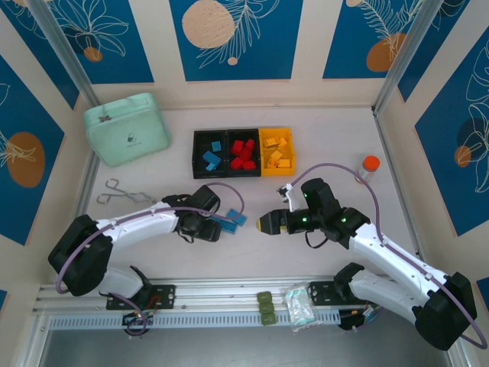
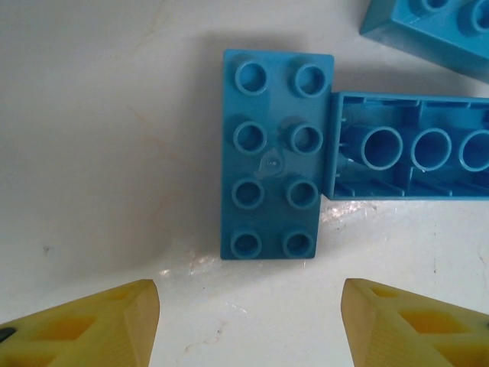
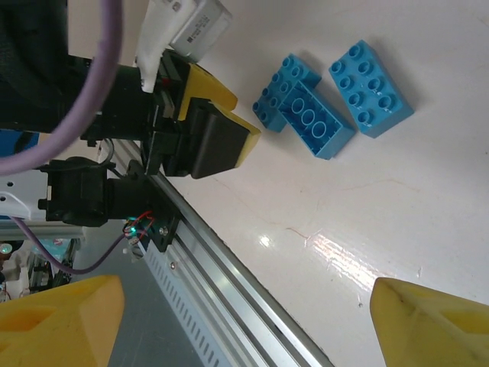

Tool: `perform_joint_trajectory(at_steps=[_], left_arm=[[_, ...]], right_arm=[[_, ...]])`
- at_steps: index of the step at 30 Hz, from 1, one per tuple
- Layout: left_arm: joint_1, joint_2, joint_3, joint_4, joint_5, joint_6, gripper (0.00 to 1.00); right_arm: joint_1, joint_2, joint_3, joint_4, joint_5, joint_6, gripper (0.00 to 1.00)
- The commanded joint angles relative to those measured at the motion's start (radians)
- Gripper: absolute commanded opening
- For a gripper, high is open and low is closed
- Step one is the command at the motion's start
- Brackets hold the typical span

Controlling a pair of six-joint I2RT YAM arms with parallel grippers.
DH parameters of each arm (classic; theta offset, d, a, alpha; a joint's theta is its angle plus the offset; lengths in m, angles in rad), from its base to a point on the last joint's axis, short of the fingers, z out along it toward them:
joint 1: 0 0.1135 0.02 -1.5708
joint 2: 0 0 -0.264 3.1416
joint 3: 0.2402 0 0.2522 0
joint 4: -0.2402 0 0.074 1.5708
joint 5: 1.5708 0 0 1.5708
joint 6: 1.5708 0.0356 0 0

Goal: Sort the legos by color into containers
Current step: Pick up the lego from the middle-left of the table.

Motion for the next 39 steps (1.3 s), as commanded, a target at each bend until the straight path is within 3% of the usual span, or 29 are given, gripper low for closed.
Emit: perform_joint_trajectory(at_steps=[1, 7, 20, 32, 39], left_arm=[[-0.011, 0.032, 0.029, 0.037, -0.011, 0.029, 0.64], [-0.018, 0.085, 0.035, 0.073, -0.013, 0.042, 0.59], [-0.017, 0.066, 0.040, 0.030, -0.046, 0.049, 0.21], [0.000, -0.117, 0.061, -0.085, -0.096, 0.015, 0.20], [0.065, -0.119, 0.172, -0.119, -0.085, 0.038, 0.20]], right_arm=[[0.007, 0.019, 0.024, 0.017, -0.027, 0.011, 0.84], [0.010, 0.033, 0.012, 0.036, -0.018, 0.024, 0.84], [0.010, 0.052, -0.011, 0.071, -0.015, 0.048, 0.83], [0.018, 0.070, -0.012, 0.084, 0.000, 0.054, 0.83], [0.026, 0.089, 0.005, 0.095, 0.040, 0.068, 0.83]])
